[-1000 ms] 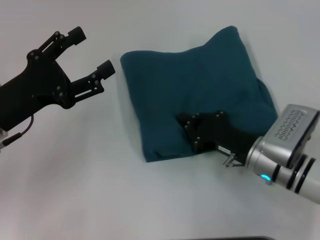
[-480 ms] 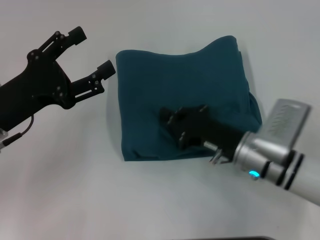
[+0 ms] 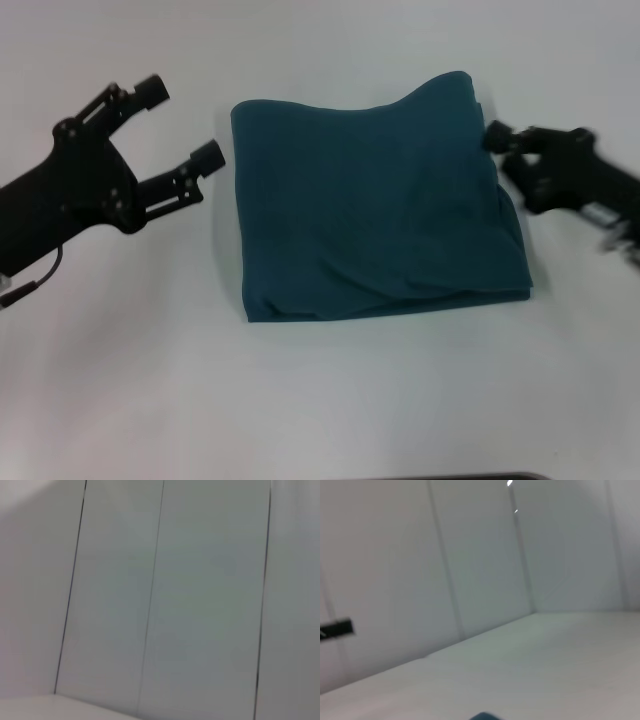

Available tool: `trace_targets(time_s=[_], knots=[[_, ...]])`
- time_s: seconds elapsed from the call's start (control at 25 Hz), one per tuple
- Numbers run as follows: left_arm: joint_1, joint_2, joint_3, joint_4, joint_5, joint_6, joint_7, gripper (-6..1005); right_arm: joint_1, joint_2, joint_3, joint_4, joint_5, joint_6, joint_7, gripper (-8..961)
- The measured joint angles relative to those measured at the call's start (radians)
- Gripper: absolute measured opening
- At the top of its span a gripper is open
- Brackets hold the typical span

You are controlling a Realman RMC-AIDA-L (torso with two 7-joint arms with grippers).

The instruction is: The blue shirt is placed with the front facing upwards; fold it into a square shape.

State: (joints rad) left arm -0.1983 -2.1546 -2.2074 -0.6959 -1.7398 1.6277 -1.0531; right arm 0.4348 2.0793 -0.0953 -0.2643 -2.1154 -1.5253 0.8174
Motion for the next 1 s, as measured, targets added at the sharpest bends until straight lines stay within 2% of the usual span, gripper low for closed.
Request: trace_targets(time_s=[0.08, 0.24, 0.36, 0.44, 0.48, 0.6, 0.76, 1.0], knots=[[-0.003, 0.008, 0.000, -0.011, 0.036, 0.000, -0.030, 950, 0.011, -0.002, -0.063, -0.164, -0.030, -0.101, 0.187, 37], [-0.037, 0.024, 0.008, -0.084, 0.198, 0.002, -0.181, 950, 0.030, -0.013, -0.233, -0.474, -0.052, -0.305, 0.488, 116], [-0.069, 0.022, 0.008, -0.139, 0.323, 0.010, -0.281, 949, 0.048, -0.012, -0.353, -0.628, -0.051, -0.412, 0.628, 175], [-0.069, 0.022, 0.008, -0.139, 0.323, 0.010, -0.281, 949, 0.055, -0.001, -0.416, -0.699, -0.054, -0.433, 0.655, 240], [-0.076, 0.015, 0.007, -0.159, 0.352, 0.014, -0.296, 949, 0.056, 0.005, -0.450, -0.724, -0.058, -0.433, 0.662, 273], [-0.102, 0.016, 0.012, -0.154, 0.374, 0.028, -0.314, 950, 0.058, 0.014, -0.542, -0.744, -0.063, -0.399, 0.670, 371], [-0.141, 0.013, 0.013, -0.147, 0.419, 0.032, -0.354, 950, 0.050, 0.018, -0.637, -0.740, -0.059, -0.310, 0.674, 569], [-0.187, 0.007, 0.013, -0.109, 0.458, 0.014, -0.375, 949, 0.037, 0.015, -0.664, -0.724, -0.058, -0.255, 0.657, 811]])
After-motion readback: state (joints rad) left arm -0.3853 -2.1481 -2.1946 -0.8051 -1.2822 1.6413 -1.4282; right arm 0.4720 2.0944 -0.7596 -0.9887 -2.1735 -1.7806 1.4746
